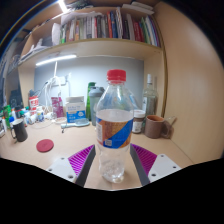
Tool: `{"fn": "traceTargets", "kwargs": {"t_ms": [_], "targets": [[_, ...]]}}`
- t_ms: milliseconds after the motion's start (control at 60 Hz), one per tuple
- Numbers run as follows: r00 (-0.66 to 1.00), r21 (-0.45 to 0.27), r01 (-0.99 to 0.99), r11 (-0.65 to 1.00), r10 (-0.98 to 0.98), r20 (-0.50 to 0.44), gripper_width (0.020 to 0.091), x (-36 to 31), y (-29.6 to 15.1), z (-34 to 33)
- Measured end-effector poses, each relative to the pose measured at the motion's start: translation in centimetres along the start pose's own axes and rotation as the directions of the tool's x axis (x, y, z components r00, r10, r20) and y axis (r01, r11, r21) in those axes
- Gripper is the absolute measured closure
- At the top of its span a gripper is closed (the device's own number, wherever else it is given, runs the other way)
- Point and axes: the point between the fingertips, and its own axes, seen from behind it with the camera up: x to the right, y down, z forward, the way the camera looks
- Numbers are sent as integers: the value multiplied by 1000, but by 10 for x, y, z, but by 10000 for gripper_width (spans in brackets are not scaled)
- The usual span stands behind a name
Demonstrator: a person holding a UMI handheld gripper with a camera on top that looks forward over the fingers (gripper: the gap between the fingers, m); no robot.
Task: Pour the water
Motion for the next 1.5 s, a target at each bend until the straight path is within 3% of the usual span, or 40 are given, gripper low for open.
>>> {"fn": "traceTargets", "kwargs": {"t_ms": [83, 150, 233, 317, 417, 467, 600, 700, 900, 1033, 1167, 1267, 1500], "targets": [[1000, 54, -13, 998, 13, 2, 359, 1, -7, 16], [1000, 45, 0, 999, -1, 13, 595, -1, -7, 29], [1000, 37, 8, 999, -8, -2, 659, -3, -10, 36], [999, 55, 23, 998, -21, -35, 671, -2, -11, 37], [998, 9, 31, 999, -30, -47, 748, -10, -9, 39], [999, -17, 18, 1000, -18, -28, 748, -20, -10, 36], [988, 18, 154, 988, -154, -1, 747, -54, -59, 28], [931, 74, 359, 930, -362, 38, 749, -104, -114, 29], [541, 197, 819, 539, -840, 48, 750, -241, -173, 47], [98, 202, 975, 86, -994, -48, 753, -315, -166, 76], [-318, 219, 918, -332, -943, -95, 750, -363, -149, 97], [-521, 178, 817, -548, -835, -178, 749, -382, -161, 102], [-736, 49, 641, -766, -632, -242, 749, -397, -182, 110]]}}
